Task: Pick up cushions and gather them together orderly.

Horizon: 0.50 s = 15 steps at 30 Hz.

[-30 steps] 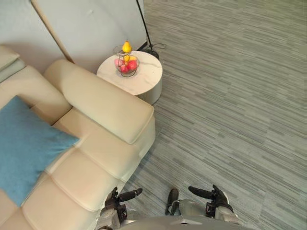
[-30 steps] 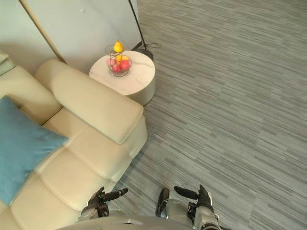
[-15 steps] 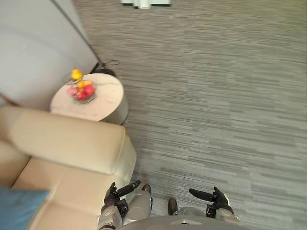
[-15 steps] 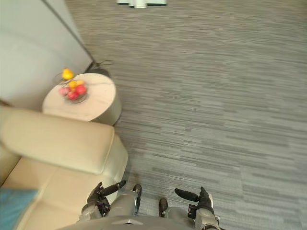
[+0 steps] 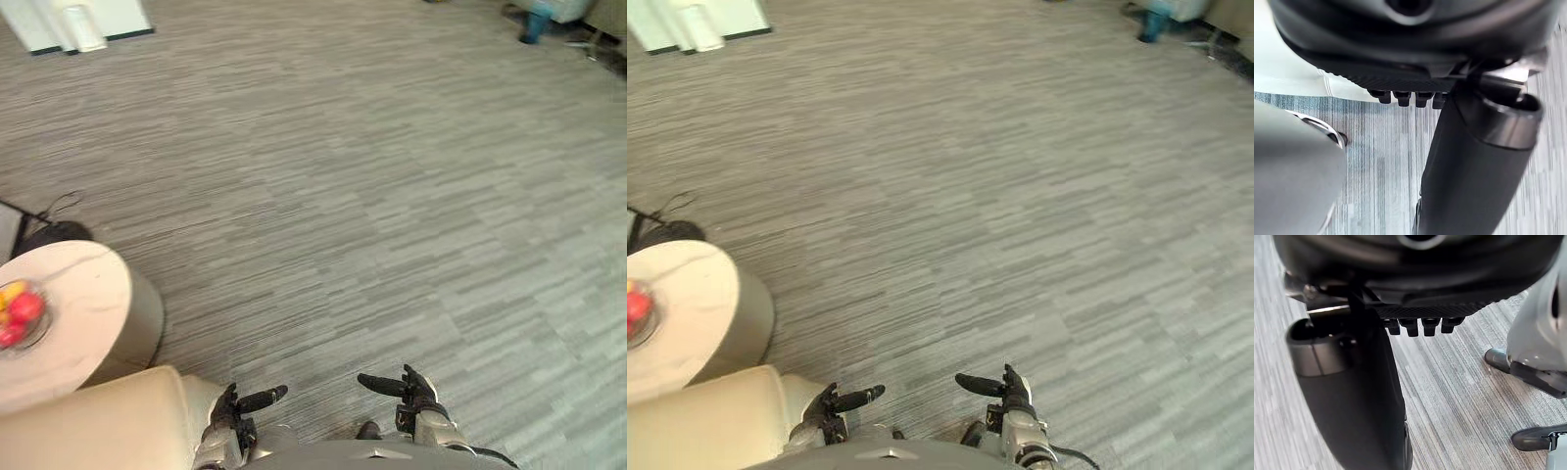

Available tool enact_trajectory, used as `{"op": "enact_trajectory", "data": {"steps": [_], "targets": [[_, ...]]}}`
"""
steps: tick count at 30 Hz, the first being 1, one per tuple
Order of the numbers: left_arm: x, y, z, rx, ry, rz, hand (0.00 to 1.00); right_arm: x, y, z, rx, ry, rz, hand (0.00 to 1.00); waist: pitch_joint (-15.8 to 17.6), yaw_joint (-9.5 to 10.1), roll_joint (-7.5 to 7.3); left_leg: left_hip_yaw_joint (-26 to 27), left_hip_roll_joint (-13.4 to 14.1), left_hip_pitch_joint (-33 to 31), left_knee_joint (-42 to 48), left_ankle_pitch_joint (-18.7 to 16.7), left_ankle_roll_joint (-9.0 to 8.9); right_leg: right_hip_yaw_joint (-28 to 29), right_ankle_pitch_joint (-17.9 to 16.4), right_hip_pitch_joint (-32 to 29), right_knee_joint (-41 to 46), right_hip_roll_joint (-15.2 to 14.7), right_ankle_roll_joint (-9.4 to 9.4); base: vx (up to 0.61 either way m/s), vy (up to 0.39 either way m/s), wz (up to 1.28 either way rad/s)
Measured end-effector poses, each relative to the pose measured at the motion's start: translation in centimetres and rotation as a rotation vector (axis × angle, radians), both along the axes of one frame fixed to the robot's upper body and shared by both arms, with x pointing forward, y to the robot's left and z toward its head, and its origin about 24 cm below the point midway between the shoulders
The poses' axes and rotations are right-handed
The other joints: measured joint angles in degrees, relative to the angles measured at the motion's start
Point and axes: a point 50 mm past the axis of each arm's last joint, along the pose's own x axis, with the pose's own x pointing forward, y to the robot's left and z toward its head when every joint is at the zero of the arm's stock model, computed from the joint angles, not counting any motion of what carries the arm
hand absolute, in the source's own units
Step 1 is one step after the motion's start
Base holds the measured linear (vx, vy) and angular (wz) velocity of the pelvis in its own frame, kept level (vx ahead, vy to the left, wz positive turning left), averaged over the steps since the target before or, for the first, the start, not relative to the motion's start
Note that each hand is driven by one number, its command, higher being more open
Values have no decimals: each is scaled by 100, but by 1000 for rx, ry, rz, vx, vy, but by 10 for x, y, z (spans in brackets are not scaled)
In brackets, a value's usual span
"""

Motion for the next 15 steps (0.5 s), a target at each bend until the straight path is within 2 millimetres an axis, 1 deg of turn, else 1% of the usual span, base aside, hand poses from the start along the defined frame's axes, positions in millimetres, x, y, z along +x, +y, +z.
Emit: {"op": "enact_trajectory", "data": {"steps": [1, 3, 4, 5, 6, 7, 9, 10, 11, 12, 13, 14, 15], "targets": [[1, 0, 0, 2, -2, -4, 100, 0, -3, 0, -8, 3, -3, 100, 27, 4, 0, -2, 34, -15, 171, -1, -1, 93, -6, 33, -25, 42, -20, 154, -204, -81], [6, 0, 2, 2, -16, -6, 100, -3, -10, 0, -22, 5, -37, 100, 224, -46, 66, -166, 287, -268, 1366, -43, -56, 322, 15, 376, -259, 243, -92, 100, -143, -72], [8, 1, 3, -1, -34, 15, 100, -8, -17, -1, -30, 10, -70, 100, 313, -39, 166, -501, 522, -788, 2817, 65, 151, 506, -57, 611, -360, 441, -218, 68, -83, -94], [10, 1, 5, -6, -52, 32, 100, -12, -21, -1, -44, 24, -85, 100, 390, 9, 268, -945, 563, -1231, 3797, -230, 222, 741, -245, 734, -288, 621, -427, 129, -89, -117], [11, 3, 6, 1, -62, 27, 100, -12, -22, -1, -46, 21, -100, 100, 417, 34, 297, -1251, 437, -1579, 4107, -467, 123, 948, -319, 802, -270, 736, -518, 173, -52, -118], [14, 3, 7, 0, -72, 26, 100, -12, -20, -1, -38, 20, -110, 100, 446, 53, 256, -1439, 235, -1839, 3941, -572, 44, 1122, -330, 875, -302, 761, -513, 203, -36, -100], [15, 8, 9, 15, -85, 28, 100, -12, -16, -1, -26, 22, -120, 100, 478, 108, 194, -1573, -43, -2009, 3209, -581, 46, 1393, -376, 932, -339, 763, -499, 201, -11, -88], [14, 7, 9, 8, -84, 34, 100, -12, -15, -1, -21, 21, -123, 100, 470, 163, 189, -1831, -321, -2118, 2061, -490, -22, 1710, -417, 995, -422, 764, -483, 211, 32, -91], [12, 6, 8, 6, -81, 36, 100, -12, -14, -2, -17, 21, -123, 100, 449, 178, 190, -1867, -368, -2135, 1726, -432, -66, 1811, -429, 1000, -443, 763, -469, 317, 64, -115], [11, 7, 8, 8, -77, 41, 100, -10, -14, -1, -18, 14, -125, 100, 437, 197, 194, -1999, -481, -2155, 912, -176, -125, 2078, -487, 1034, -478, 761, -435, 487, 99, -100], [4, 9, 6, 12, -59, 44, 100, -10, -12, -1, -11, 13, -126, 100, 438, 204, 194, -2072, -546, -2133, 482, 275, -161, 2311, -552, 1120, -510, 732, -370, 530, 107, -129], [-5, 11, 4, 14, -38, 57, 100, -11, -8, -2, -1, 17, -127, 100, 397, 241, 171, -2049, -583, -1961, 244, 763, -258, 2601, -636, 1198, -503, 670, -261, 592, 114, -106], [-10, 13, 3, 15, -27, 68, 100, -12, -7, -2, 4, 19, -129, 100, 367, 250, 145, -2036, -620, -1885, 179, 992, -221, 2717, -679, 1220, -500, 636, -209, 513, 83, -107]]}}
